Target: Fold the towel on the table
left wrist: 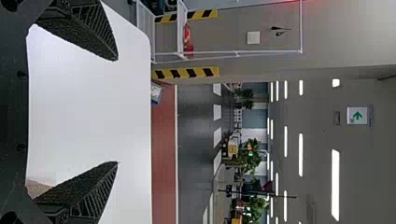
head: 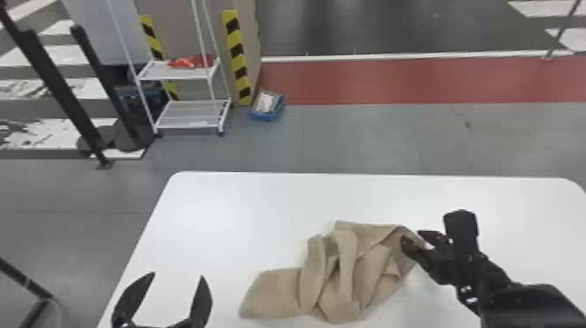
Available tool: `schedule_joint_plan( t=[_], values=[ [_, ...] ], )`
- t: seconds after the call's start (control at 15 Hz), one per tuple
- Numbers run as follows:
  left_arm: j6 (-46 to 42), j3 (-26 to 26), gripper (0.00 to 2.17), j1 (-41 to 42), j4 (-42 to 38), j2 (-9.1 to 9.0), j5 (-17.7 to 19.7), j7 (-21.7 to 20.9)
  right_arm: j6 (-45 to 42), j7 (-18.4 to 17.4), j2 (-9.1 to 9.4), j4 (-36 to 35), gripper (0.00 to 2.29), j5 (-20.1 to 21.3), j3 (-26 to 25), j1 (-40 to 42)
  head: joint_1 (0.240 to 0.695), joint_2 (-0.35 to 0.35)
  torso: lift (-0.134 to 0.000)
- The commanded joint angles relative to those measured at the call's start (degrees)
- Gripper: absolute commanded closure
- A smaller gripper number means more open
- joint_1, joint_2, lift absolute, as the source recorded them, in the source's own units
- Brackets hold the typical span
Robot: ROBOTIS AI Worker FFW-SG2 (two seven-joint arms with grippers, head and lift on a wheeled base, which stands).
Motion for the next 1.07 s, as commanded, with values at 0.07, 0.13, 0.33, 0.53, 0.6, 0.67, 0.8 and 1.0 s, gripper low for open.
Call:
schedule_joint_plan(
  t=[0.07, 0.13, 0.33, 0.53, 0.6, 0.67, 0.8, 1.0],
  values=[
    [0.1, 0.0, 0.08, 0.1, 0.0, 0.0, 0.0, -0.1, -0.7, 0.5, 0.0, 0.6, 0.8, 0.1, 0.3, 0.0, 0.695, 0.114, 0.0],
    [0.1, 0.0, 0.08, 0.1, 0.0, 0.0, 0.0, -0.2, -0.7, 0.5, 0.0, 0.7, 0.79, 0.0, 0.2, 0.0, 0.695, 0.116, 0.0],
    [0.1, 0.0, 0.08, 0.0, 0.2, 0.0, 0.0, -0.2, -1.1, 0.5, -0.09, 0.6, 0.49, -0.7, -0.7, 0.2, 0.695, 0.114, 0.0],
    [0.1, 0.0, 0.08, -0.1, 0.5, 0.09, 0.0, -0.2, -1.1, 0.5, -0.09, 1.4, 0.49, -0.2, -0.8, -0.5, 0.695, 0.108, 0.0],
    [0.1, 0.1, 0.08, -0.1, 0.5, 0.18, 0.0, -0.2, -1.1, 0.5, -0.09, 2.5, 0.49, 0.2, -0.8, -1.2, 0.695, 0.107, 0.0],
    [-0.1, 0.1, 0.08, -0.1, 0.6, 0.18, 0.0, -0.2, -1.1, 0.5, 0.0, 3.3, 0.49, 0.7, -0.5, -1.8, 0.695, 0.106, 0.0],
    [-0.6, 0.1, 0.08, 0.0, 0.6, 0.18, 0.1, -0.2, 0.2, 0.5, 0.0, 3.4, 0.49, 1.1, -0.3, -1.9, 0.695, 0.107, 0.0],
    [-0.8, 0.2, 0.08, 0.1, 0.7, 0.35, 0.1, -0.2, 1.0, 0.3, 0.0, 5.3, 0.5, 2.0, -0.3, -3.1, 0.695, 0.108, 0.0]
  ],
)
